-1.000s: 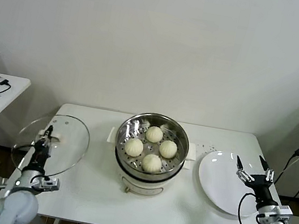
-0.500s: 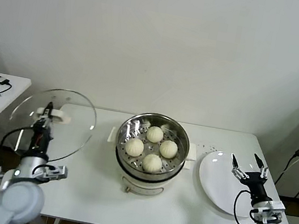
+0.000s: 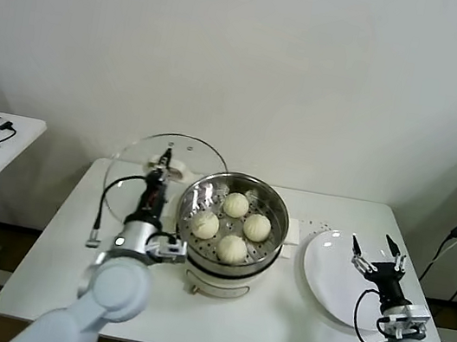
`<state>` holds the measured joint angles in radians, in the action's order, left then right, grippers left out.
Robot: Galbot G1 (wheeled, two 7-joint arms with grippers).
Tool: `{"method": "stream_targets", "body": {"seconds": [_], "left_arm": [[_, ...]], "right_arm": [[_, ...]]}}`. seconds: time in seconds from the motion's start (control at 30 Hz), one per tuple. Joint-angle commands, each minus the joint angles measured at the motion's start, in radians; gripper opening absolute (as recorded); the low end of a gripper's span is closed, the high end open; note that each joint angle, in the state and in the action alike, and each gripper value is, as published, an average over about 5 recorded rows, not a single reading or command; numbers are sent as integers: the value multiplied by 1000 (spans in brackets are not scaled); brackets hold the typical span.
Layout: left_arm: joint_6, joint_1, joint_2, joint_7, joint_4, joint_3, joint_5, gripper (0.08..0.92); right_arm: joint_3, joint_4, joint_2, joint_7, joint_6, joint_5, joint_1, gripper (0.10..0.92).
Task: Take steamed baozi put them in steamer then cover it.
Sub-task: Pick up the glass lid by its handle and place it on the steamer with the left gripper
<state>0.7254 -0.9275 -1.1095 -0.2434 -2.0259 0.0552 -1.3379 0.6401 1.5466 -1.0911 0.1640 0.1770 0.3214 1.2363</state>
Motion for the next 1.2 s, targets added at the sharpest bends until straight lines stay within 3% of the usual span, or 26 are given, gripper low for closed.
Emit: {"method": "stream_targets", "body": {"seconds": [0.03, 0.23, 0.37, 1.2], "left_arm": [[60, 81, -327, -126, 176, 163, -233, 147], [59, 50, -464, -97, 262, 147, -292, 147], [57, 37, -499, -73, 310, 150, -304, 147], [51, 46, -481, -70, 383, 119, -317, 147]], "right_arm": [[7, -8, -9, -2, 3, -13, -3, 823], [16, -11, -13, 0, 7, -20, 3, 823], [24, -15, -11, 2, 10, -22, 7, 823], [34, -30, -11, 11, 21, -28, 1, 823]]}}
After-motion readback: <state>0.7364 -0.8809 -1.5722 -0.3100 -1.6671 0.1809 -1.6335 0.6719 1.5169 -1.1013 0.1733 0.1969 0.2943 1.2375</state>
